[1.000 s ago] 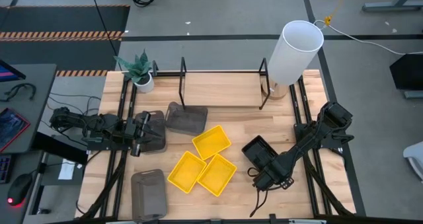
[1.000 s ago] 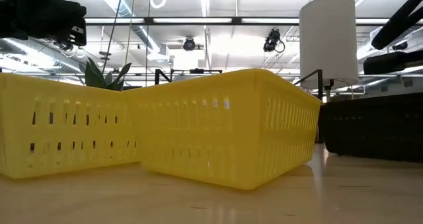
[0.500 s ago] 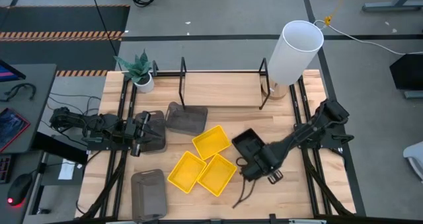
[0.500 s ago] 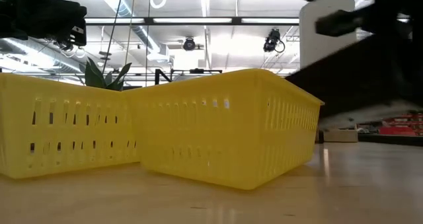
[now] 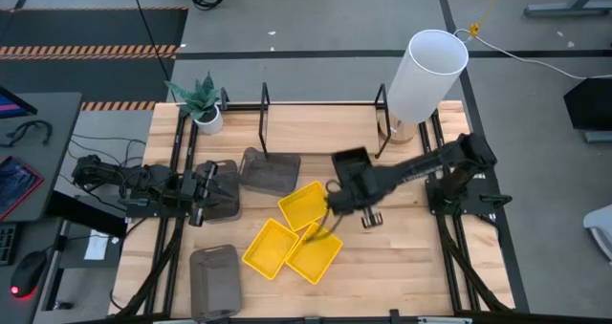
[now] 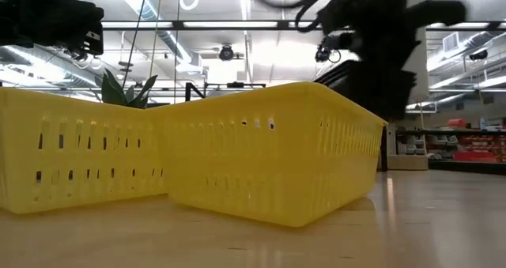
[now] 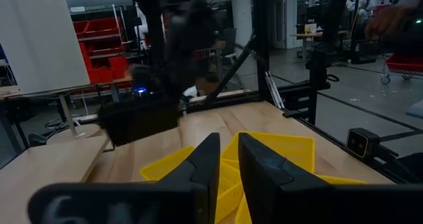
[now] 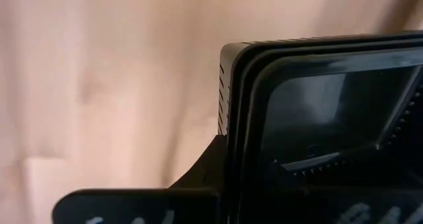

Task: Stack baskets on shelf by color
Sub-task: Put the stacked black bins on the shelf

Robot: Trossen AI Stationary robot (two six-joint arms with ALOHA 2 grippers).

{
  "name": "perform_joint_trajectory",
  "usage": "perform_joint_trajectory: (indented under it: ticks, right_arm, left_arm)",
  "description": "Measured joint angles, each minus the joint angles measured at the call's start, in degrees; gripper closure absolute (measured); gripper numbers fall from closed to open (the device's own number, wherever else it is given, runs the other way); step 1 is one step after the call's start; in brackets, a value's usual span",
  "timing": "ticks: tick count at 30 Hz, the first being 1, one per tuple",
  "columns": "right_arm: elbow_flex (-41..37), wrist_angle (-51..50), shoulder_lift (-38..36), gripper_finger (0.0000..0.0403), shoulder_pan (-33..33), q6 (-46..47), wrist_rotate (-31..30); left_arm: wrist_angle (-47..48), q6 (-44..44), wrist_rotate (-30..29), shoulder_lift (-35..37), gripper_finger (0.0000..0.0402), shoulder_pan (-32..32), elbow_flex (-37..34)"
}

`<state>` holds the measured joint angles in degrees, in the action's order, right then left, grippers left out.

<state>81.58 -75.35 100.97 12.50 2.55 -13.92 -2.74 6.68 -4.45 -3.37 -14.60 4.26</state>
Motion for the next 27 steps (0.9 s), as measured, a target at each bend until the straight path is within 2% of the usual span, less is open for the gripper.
perform_joint_trajectory:
  ticks: [16,27]
  right_arm:
    - [-0.02,3.21,0.00,0.0387,-19.69,-13.76,-2.96]
    - [-3.56,7.75,-0.01,0.0387,-28.80,-21.95,-2.91]
  left_arm:
    - [0.00,-0.02,0.00,0.01,0.0343,-0.01,0.01]
    - [0.00,-0.02,0.00,0.01,0.0348,0.01,-0.01]
